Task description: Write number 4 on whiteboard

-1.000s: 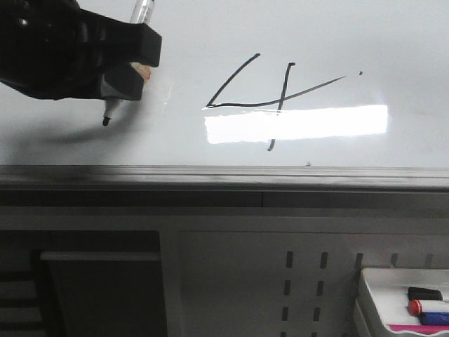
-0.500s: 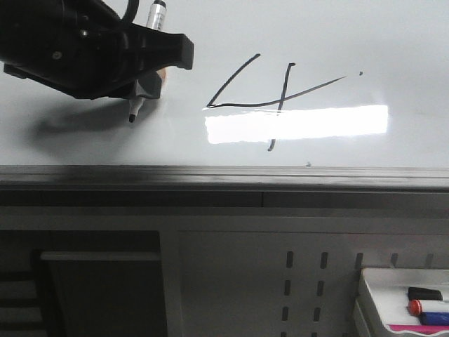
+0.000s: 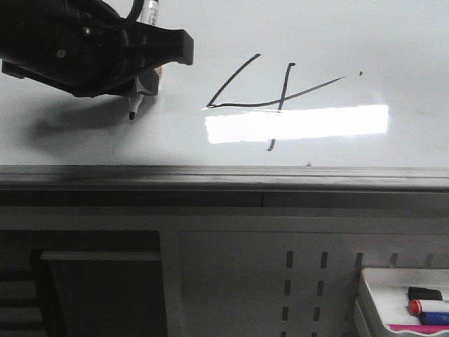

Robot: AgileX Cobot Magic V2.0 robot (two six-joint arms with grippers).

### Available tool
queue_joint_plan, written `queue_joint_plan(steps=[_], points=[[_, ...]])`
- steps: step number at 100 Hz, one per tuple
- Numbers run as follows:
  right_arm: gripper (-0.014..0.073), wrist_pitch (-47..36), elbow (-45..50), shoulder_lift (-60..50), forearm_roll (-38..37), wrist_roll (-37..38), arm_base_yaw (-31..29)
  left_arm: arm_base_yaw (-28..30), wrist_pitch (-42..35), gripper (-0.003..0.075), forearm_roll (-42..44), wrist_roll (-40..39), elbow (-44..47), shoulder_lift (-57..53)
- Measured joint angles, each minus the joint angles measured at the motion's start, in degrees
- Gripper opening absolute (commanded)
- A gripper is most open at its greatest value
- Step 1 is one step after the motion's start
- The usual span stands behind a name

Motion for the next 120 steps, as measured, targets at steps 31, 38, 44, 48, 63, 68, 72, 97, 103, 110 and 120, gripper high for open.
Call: queue_joint_plan(steps=[31,38,44,48,63,68,72,97,103,110,120], points=[[-0.0039,0.00,0.00,0.00,0.00,0.09,0.00,0.00,-0.04,0.0205,-0.25,0.00,-0.09,0.63],[-0.0039,0.00,0.00,0.00,0.00,0.09,0.00,0.00,-0.14,0.0230,-0.61,0.00,-0.24,0.94],[-0.0039,0.00,0.00,0.00,0.00,0.09,0.00,-0.14,-0.27,0.0233,-1.27,0.00,-0.39,1.21],[-0.0039,0.00,0.00,0.00,0.00,0.09,0.00,-0.14,-0.27,0.0233,-1.36,0.00,-0.43,1.44],[-0.0039,0.00,0.00,0.00,0.00,0.09,0.00,-0.25,-0.39,0.0233,-1.49,0.00,-0.52,1.65],[-0.0039,0.00,0.00,0.00,0.00,0.09,0.00,-0.25,-0.39,0.0234,-1.49,0.00,-0.52,1.65],[-0.0039,0.00,0.00,0.00,0.00,0.09,0.00,-0.25,-0.39,0.0238,-1.49,0.00,-0.52,1.65],[-0.0039,0.00,0.00,0.00,0.00,0.09,0.00,-0.48,-0.04,0.0465,-1.39,0.00,-0.56,1.65],[-0.0039,0.00,0.00,0.00,0.00,0.09,0.00,-0.62,-0.04,0.0506,-1.27,0.00,-0.56,1.65],[-0.0039,0.00,0.00,0.00,0.00,0.09,0.00,-0.60,-0.04,0.0541,-1.19,0.00,-0.65,1.65],[-0.0039,0.00,0.00,0.00,0.00,0.09,0.00,-0.60,-0.45,0.0560,-1.19,0.00,-0.65,1.65]])
